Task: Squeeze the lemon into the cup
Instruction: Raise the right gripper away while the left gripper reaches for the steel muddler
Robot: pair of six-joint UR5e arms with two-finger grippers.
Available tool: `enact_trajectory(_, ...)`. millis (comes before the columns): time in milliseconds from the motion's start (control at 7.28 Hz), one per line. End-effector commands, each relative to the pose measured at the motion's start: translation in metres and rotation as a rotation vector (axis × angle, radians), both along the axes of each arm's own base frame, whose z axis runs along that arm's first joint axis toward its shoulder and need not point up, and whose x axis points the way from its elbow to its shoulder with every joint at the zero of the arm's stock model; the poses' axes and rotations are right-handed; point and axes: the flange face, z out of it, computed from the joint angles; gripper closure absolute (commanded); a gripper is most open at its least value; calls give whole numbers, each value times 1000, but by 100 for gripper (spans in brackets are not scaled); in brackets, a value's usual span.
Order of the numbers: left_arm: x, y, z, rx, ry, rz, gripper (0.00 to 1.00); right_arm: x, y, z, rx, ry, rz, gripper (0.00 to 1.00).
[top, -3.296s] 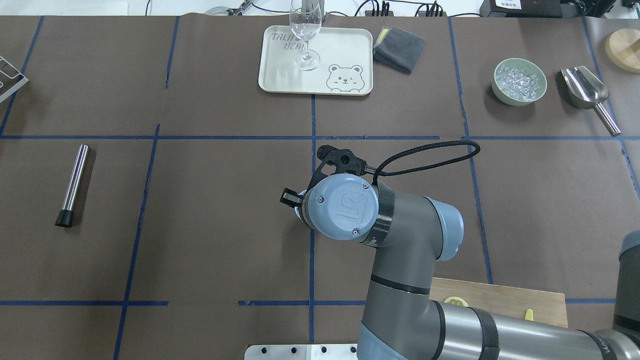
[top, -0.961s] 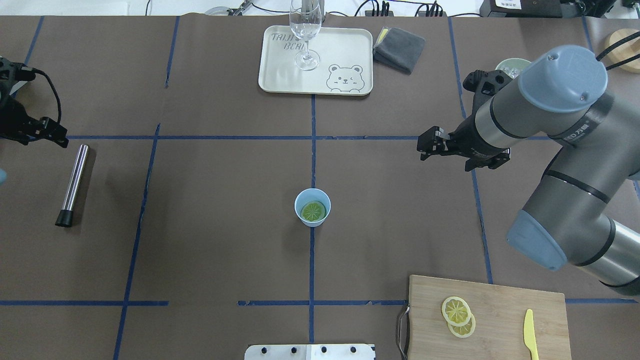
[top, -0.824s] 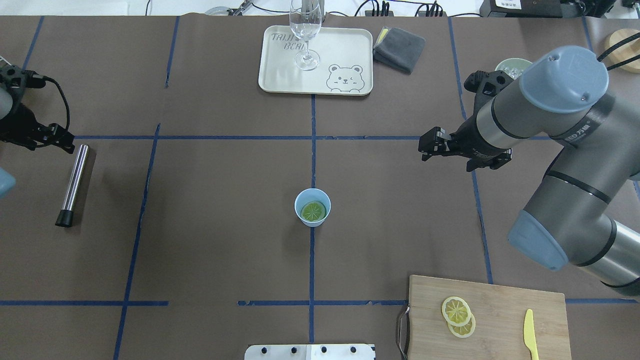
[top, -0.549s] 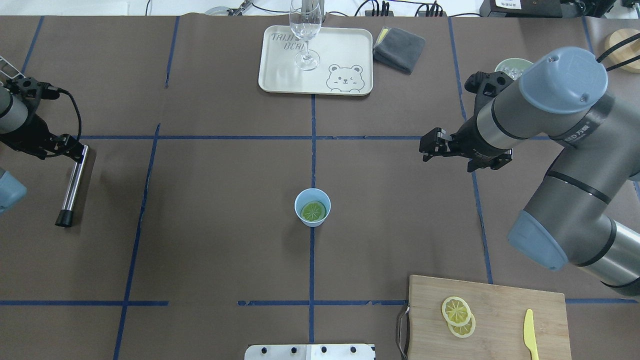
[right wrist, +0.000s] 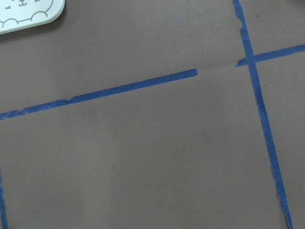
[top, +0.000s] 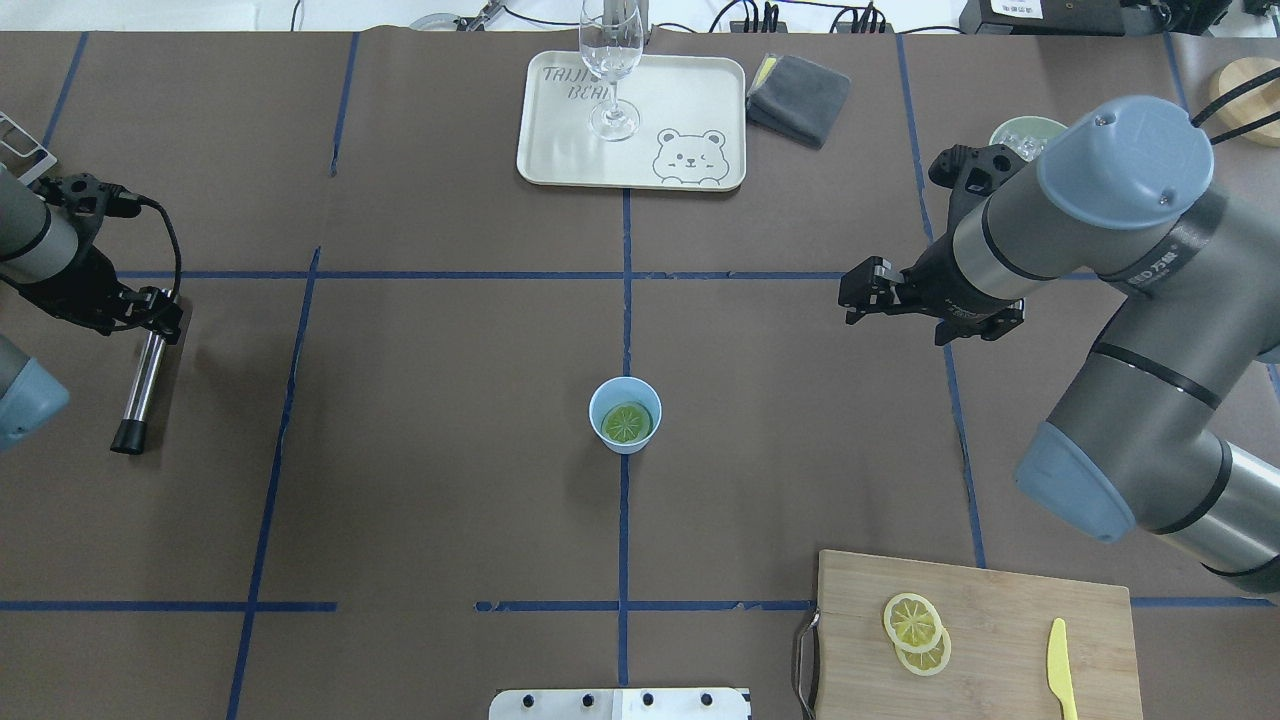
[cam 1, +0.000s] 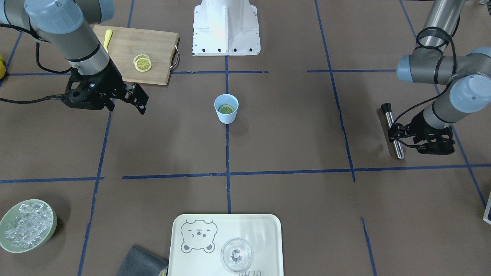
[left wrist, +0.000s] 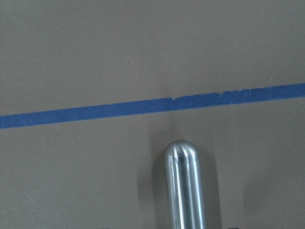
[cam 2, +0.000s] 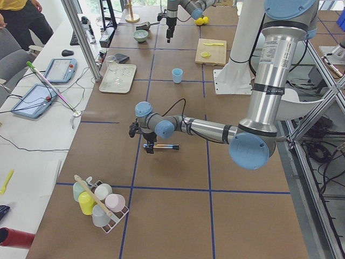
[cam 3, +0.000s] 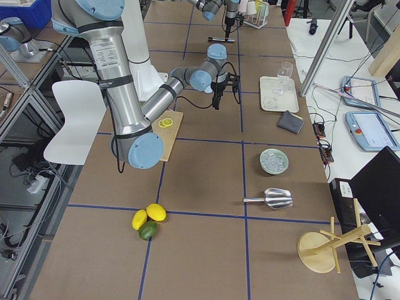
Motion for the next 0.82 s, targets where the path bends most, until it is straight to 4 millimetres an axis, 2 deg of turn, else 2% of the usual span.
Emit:
enact_trajectory(0,9,4,1,4,0,23,19,0,0,-1,0,-1,1,0)
enact_trajectory(137,10,5,0,5,1,24,23,-1,0,0,0,1,0,0)
enact_trajectory(275,10,5,1,4,0,24,41,-1,0,-1,-3,-1,3,0)
enact_trajectory(549,11,4,3,-3,-2,24,92,-1,0,0,-4,1,3,0)
enact_trajectory(687,11,5,0,0,1,25,100,-1,0,0,-5,0,4,0)
